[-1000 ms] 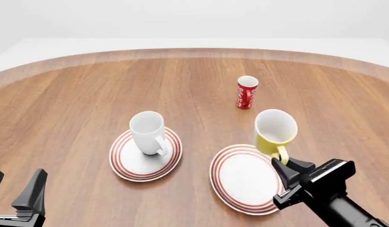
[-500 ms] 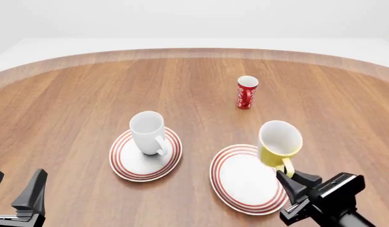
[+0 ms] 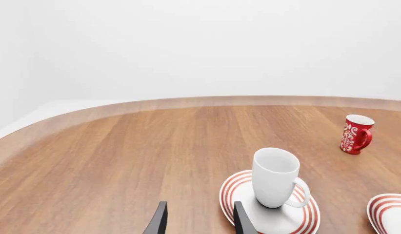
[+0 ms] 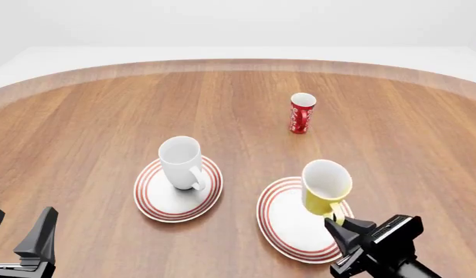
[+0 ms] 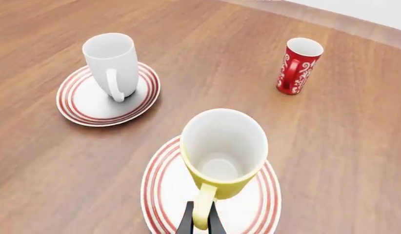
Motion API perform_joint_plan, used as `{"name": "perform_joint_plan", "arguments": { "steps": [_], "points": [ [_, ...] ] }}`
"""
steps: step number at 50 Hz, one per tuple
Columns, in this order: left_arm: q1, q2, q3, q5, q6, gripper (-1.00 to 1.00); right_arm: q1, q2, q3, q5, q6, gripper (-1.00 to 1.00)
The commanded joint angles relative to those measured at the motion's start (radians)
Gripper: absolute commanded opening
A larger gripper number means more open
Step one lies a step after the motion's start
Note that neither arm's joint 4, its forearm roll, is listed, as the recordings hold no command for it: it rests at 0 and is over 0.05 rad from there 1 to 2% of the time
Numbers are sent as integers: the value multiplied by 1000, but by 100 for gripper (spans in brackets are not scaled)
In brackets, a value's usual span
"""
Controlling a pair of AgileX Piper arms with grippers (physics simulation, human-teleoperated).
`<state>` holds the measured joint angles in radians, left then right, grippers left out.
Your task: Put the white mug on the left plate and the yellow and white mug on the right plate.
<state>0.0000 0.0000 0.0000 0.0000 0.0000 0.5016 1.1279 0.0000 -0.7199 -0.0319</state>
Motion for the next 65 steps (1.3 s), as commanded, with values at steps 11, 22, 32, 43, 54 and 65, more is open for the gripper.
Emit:
{"name": "perform_joint_plan", "arguments": {
  "steps": [11, 22, 32, 43, 54, 65],
  "points": [
    [0, 0, 0, 0, 0, 100, 15, 237, 0, -181, 16, -100],
    [0, 0, 0, 0, 0, 100, 15, 343, 0, -261, 20, -100],
    [0, 0, 0, 0, 0, 100, 17, 383, 0, -289, 20, -100],
    [0, 0, 0, 0, 0, 100, 14, 416, 0, -314, 19, -100],
    [0, 0, 0, 0, 0, 100, 11, 434, 0, -324, 16, -100],
    [0, 0, 0, 0, 0, 100, 12, 450, 0, -332, 13, -100]
  ]
}}
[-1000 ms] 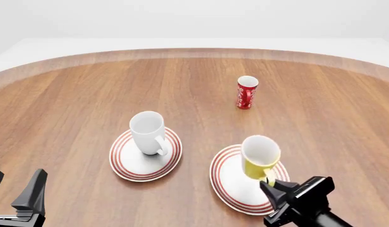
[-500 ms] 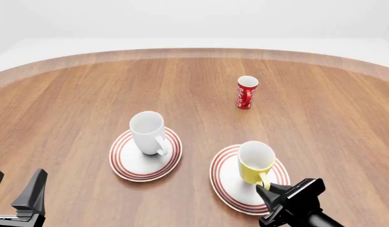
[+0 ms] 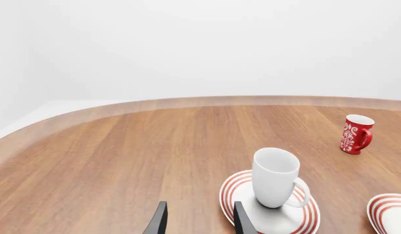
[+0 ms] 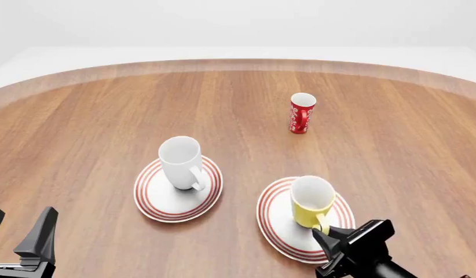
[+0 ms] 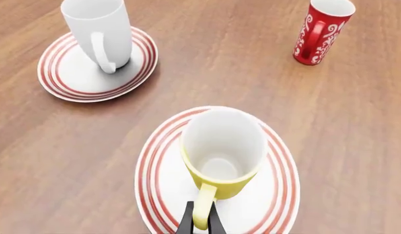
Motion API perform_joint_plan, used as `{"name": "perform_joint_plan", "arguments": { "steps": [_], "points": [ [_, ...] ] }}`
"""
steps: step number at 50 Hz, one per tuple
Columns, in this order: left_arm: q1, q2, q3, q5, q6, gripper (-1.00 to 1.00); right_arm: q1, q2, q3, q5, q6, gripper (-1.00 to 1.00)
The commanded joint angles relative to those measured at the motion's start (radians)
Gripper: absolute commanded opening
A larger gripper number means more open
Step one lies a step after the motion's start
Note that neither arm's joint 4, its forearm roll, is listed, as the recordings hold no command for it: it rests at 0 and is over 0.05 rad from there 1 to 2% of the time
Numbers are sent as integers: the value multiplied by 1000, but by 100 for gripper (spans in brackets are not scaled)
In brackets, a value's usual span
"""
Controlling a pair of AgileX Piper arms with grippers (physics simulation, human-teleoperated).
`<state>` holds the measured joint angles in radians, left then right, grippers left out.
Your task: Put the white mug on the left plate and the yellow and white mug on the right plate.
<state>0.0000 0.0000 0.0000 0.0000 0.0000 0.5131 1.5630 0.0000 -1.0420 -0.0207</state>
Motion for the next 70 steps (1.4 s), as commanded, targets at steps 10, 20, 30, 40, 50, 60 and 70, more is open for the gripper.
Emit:
{"name": "perform_joint_plan", "arguments": {
  "steps": [10, 20, 30, 40, 50, 60, 70],
  "points": [
    [0, 0, 0, 0, 0, 100, -7, 47, 0, -28, 1, 100],
    [0, 0, 0, 0, 0, 100, -9, 44, 0, -23, 4, 100],
    [0, 0, 0, 0, 0, 100, -12, -53, 0, 69, 3, 100],
    [0, 0, 0, 0, 0, 100, -30, -233, 0, 229, -11, 100],
    [0, 0, 0, 0, 0, 100, -40, -363, 0, 343, -18, 100],
    [0, 0, 0, 0, 0, 100, -57, -481, 0, 443, -33, 100],
    [0, 0, 0, 0, 0, 100, -77, -511, 0, 453, -37, 100]
  ]
}}
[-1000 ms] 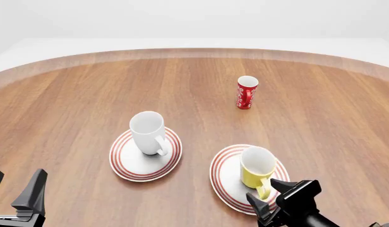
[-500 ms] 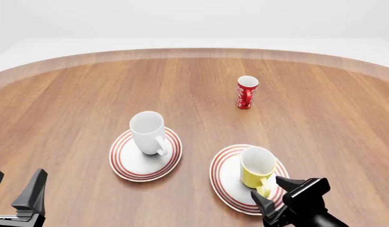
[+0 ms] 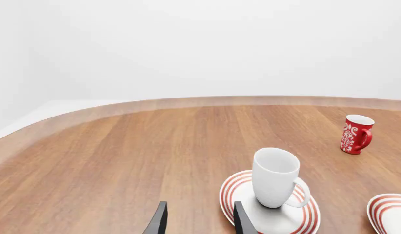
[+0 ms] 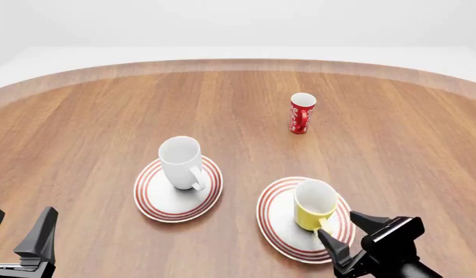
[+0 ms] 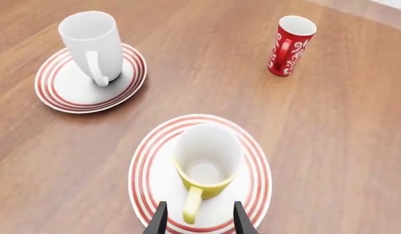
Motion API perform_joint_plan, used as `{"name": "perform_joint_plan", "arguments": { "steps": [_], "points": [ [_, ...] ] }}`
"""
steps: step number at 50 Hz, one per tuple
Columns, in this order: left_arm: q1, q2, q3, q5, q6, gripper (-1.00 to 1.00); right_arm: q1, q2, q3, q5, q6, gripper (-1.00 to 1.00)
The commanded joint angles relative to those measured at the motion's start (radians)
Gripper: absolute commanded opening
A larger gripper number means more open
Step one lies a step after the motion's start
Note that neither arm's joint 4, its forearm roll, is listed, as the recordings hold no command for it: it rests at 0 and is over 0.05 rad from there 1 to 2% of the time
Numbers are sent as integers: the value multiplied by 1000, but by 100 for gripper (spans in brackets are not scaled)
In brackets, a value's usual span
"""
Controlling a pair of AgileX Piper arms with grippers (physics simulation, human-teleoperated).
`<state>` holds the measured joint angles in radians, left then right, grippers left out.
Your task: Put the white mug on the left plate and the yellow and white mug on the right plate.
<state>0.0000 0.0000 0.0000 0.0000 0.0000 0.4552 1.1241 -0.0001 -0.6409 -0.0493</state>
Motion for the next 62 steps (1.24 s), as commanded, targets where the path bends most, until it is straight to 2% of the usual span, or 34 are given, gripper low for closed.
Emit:
{"name": "perform_joint_plan", "arguments": {
  "steps": [1, 6, 12, 34, 48, 62],
  "points": [
    [0, 0, 0, 0, 0, 100, -21, -80, 0, 59, -9, 100],
    [0, 0, 0, 0, 0, 100, -42, -187, 0, 148, -16, 100],
    [0, 0, 0, 0, 0, 100, -64, -271, 0, 211, -15, 100],
    [0, 0, 0, 0, 0, 100, -144, -446, 0, 341, -24, 100],
    [0, 0, 0, 0, 0, 100, -220, -469, 0, 332, -36, 100],
    [0, 0, 0, 0, 0, 100, -302, -622, 0, 456, -50, 100]
  ]
}}
